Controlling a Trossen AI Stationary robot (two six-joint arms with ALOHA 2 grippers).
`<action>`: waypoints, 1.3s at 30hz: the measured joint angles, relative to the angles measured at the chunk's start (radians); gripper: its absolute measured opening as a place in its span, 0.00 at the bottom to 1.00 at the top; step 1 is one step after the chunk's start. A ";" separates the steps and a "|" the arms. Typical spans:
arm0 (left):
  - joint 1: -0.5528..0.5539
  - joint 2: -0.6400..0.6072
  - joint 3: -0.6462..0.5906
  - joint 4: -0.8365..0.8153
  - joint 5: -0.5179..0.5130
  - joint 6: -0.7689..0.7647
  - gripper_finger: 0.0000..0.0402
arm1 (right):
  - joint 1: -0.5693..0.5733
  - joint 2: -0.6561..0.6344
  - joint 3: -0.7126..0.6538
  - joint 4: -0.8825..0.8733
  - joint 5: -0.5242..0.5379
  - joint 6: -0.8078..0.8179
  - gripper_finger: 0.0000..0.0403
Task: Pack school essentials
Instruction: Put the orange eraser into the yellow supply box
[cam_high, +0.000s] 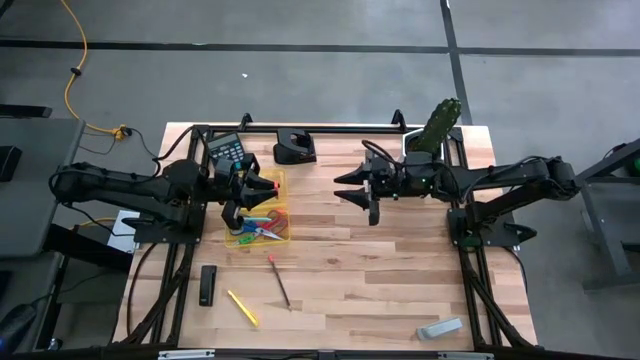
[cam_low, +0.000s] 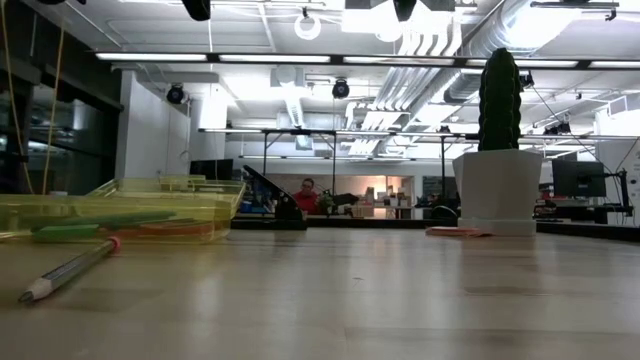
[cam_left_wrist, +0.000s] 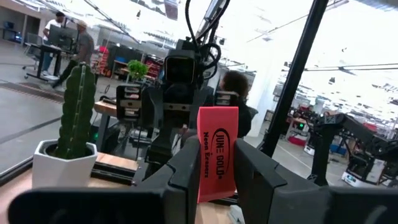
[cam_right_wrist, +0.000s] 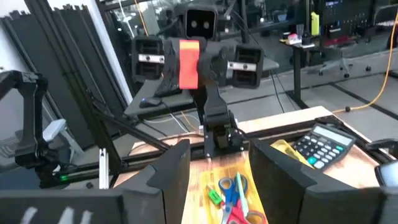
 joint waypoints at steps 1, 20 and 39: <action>0.000 0.000 0.000 -0.003 0.000 0.000 0.18 | 0.000 0.000 0.000 0.003 0.000 0.000 0.39; 0.000 0.093 -0.012 -0.922 -0.150 -0.287 0.18 | 0.000 0.000 0.000 -0.032 0.021 0.004 0.39; -0.001 0.482 -0.034 -0.688 0.010 -0.262 0.18 | 0.000 0.000 0.000 -0.044 0.022 0.013 0.39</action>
